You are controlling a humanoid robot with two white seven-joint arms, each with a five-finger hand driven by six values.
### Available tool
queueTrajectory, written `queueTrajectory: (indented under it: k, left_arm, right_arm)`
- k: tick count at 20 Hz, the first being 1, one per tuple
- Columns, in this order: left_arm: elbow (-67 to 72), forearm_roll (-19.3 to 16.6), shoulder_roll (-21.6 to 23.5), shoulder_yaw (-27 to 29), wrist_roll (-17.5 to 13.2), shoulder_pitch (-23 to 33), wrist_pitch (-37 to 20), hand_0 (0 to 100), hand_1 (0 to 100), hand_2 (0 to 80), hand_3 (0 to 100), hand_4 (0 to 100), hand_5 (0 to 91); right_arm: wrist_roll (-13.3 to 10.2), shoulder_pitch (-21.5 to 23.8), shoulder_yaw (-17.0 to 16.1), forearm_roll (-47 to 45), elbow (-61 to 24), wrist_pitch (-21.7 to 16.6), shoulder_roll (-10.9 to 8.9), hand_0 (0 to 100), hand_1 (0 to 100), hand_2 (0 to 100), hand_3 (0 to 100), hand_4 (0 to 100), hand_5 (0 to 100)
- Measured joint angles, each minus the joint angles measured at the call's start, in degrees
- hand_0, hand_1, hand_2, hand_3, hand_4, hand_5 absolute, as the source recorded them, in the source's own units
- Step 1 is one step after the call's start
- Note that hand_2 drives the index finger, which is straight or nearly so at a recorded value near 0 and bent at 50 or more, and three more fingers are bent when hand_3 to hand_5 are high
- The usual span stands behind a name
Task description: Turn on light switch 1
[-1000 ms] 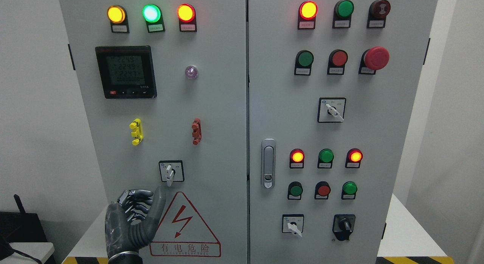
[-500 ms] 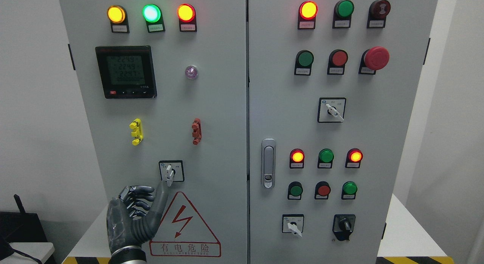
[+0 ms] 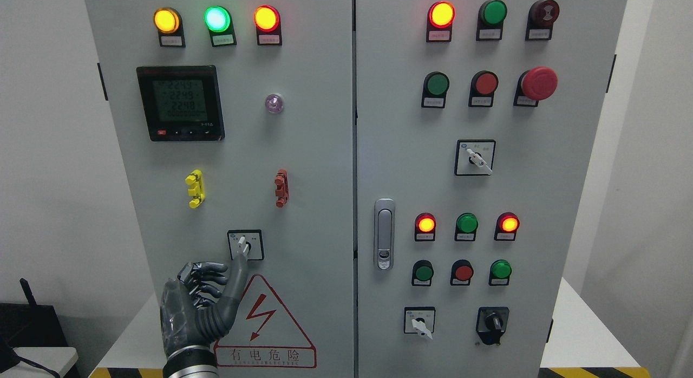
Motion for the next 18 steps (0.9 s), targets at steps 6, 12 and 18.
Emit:
queueTrajectory:
  k: [6, 12, 18]
  left_arm:
    - [0.35, 0.02, -0.19, -0.44, 1.02, -1.04, 0.87, 10, 54, 54.4, 73, 81, 78.4]
    - [0.74, 0.06, -0.32, -0.72, 1.4, -2.11, 2.41, 10, 54, 54.2, 73, 81, 78.4]
    - [1.14, 0.12, -0.41, -1.05, 1.44, -2.9, 3.4, 11, 54, 54.4, 74, 81, 78.8]
  right_arm:
    - [0.0, 0.0, 0.0, 0.0, 0.0, 0.0, 0.0, 12, 39, 0, 0, 0, 0]
    - [0.0, 0.0, 0.0, 0.0, 0.0, 0.0, 0.0, 12, 39, 0, 0, 0, 0]
    - [0.0, 0.0, 0.0, 0.0, 0.0, 0.0, 0.0, 12, 39, 0, 0, 0, 0]
